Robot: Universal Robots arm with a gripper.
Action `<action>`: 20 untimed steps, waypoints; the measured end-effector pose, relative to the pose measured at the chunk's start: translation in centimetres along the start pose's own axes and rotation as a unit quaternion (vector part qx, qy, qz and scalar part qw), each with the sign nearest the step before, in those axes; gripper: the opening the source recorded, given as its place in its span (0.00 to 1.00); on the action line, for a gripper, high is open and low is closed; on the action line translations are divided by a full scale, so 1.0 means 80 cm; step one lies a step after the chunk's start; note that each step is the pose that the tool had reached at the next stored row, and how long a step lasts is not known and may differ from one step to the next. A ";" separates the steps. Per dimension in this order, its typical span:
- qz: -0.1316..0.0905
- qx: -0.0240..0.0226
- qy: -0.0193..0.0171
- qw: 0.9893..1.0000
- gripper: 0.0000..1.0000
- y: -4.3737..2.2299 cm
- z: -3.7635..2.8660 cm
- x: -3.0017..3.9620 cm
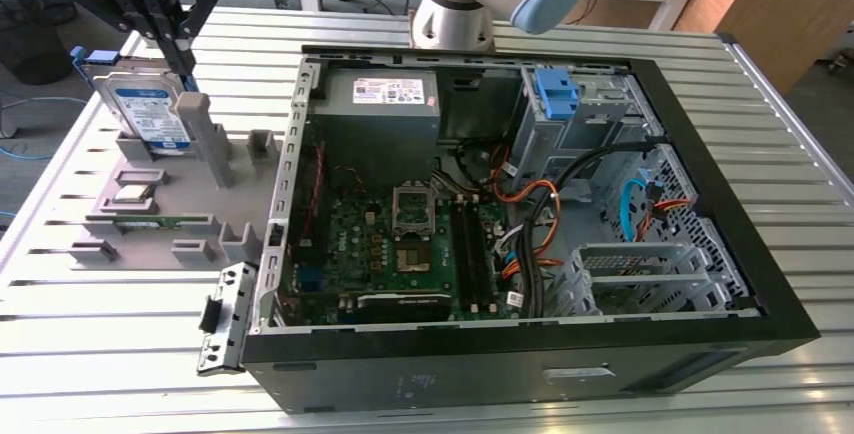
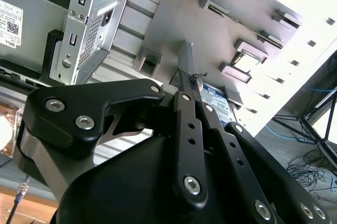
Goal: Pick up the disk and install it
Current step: 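Reach for the disk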
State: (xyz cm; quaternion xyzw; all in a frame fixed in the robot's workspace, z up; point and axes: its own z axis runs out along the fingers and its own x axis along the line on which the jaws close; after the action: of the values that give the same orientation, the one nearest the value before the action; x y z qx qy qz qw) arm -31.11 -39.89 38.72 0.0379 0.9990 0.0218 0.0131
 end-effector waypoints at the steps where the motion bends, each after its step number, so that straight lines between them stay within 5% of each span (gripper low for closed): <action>1: 0.000 0.000 0.000 1.000 0.11 -0.0001 0.0000 0.0006; 20: 0.000 0.000 0.002 1.000 0.11 -0.0002 0.0000 0.0025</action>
State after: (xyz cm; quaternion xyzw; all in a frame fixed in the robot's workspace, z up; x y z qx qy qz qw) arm -31.31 -39.90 38.71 0.0379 0.9990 0.0217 0.0107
